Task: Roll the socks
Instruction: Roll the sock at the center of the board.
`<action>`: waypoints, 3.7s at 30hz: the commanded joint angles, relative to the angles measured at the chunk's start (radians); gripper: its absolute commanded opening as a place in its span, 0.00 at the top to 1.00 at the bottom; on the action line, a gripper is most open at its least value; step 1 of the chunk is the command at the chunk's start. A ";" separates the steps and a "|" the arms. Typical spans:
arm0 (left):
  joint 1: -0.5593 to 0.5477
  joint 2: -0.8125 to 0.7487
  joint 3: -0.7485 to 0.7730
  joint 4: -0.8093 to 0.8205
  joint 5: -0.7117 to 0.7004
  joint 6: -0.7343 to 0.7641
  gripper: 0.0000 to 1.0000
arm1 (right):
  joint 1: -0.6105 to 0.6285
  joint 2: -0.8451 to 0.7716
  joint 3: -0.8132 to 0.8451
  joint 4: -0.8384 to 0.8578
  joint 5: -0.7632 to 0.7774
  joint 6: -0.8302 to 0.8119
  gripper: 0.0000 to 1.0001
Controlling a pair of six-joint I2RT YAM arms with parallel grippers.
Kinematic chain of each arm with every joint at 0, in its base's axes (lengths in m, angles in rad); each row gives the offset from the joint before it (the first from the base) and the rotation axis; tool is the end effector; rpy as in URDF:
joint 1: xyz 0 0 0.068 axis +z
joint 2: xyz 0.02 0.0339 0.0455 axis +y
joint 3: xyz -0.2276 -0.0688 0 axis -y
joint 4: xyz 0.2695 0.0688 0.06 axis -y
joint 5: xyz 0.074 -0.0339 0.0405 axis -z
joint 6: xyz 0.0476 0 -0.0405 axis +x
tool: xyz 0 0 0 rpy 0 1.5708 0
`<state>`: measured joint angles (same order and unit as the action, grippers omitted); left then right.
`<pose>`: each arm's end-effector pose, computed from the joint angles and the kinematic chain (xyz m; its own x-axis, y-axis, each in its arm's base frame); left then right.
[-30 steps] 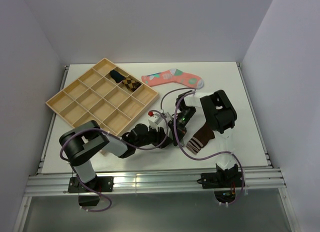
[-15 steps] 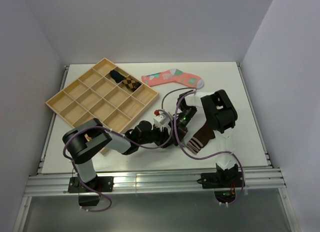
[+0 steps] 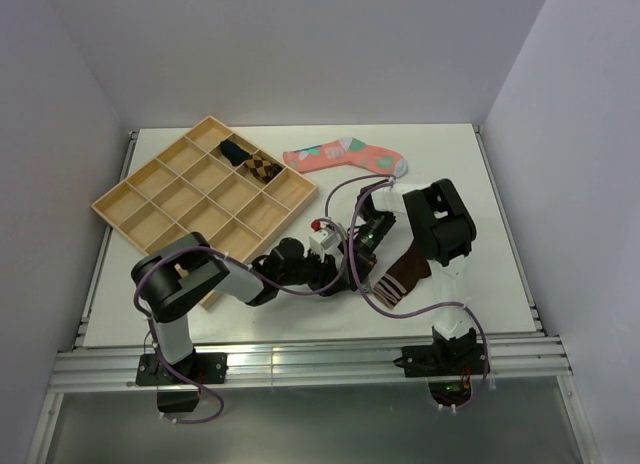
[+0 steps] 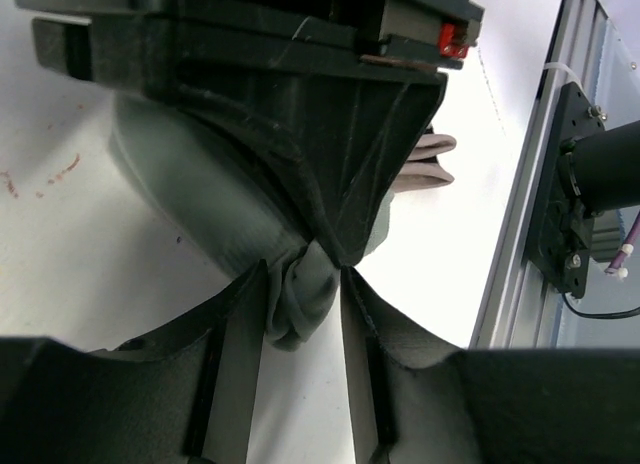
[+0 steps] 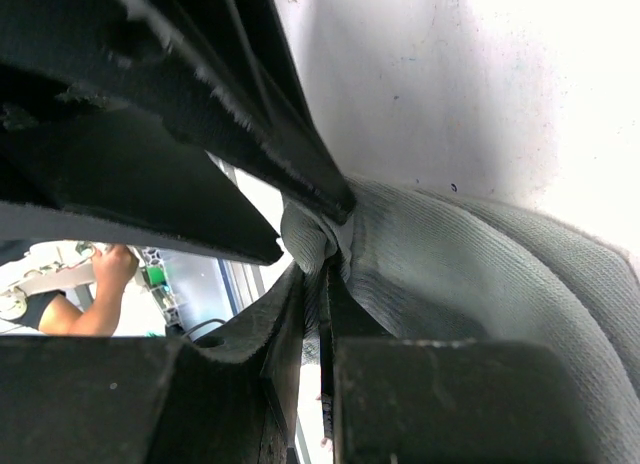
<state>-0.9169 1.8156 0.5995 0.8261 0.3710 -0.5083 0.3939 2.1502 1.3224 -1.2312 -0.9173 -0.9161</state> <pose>0.1898 -0.2760 0.0574 -0.6613 0.1172 -0.7409 0.7118 0.4096 -0.5706 0.2836 0.1588 0.0552 -0.5843 -0.7651 -0.2706 -0.5796 0.1600 0.7990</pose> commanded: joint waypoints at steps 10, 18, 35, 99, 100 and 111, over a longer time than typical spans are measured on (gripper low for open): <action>-0.008 0.053 0.086 -0.077 0.054 0.004 0.86 | -0.009 -0.010 -0.005 0.045 0.014 0.054 0.87; -0.045 0.044 0.124 -0.202 -0.070 -0.030 1.00 | -0.013 -0.075 -0.017 0.122 0.035 0.134 0.67; -0.065 0.010 0.120 -0.272 -0.184 -0.076 1.00 | -0.105 -0.142 0.020 0.346 0.199 0.434 0.79; 0.122 0.123 0.367 -0.933 0.330 -0.417 1.00 | -0.267 -0.548 -0.155 0.578 0.235 0.375 0.64; 0.136 0.128 0.373 -0.944 0.357 -0.421 1.00 | -0.264 -0.581 -0.188 0.601 0.230 0.349 0.64; 0.194 0.159 0.428 -1.156 0.375 -0.421 1.00 | 0.058 -1.090 -0.675 0.824 0.333 0.109 0.61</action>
<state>-0.7353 1.9602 1.0214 -0.2283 0.7647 -0.9257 0.3645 1.1557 0.7273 -0.5289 -0.6384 -0.7254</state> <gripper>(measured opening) 0.024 0.381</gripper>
